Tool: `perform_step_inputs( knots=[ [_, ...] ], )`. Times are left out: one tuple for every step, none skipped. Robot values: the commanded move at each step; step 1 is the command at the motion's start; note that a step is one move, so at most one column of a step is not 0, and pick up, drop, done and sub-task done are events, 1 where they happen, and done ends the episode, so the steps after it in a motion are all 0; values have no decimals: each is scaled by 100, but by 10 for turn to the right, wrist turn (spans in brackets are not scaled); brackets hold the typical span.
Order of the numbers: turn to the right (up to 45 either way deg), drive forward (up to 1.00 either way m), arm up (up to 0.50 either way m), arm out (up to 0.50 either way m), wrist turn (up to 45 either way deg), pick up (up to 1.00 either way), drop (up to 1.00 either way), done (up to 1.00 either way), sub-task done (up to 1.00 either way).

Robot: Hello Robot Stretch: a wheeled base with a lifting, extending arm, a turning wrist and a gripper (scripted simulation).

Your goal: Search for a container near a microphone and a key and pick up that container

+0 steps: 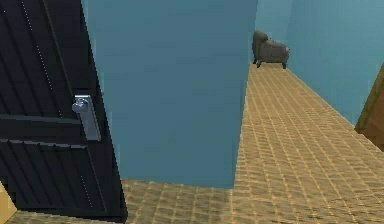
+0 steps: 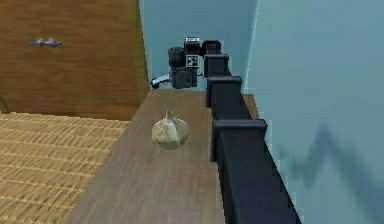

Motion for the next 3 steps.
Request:
perform_step_inputs(
  knots=[
    [0, 0, -30, 0, 0, 0, 0, 0, 0],
    [0, 0, 0, 0, 0, 100, 0, 0, 0],
    [0, 0, 10, 0, 0, 0, 0, 0, 0]
  ],
)
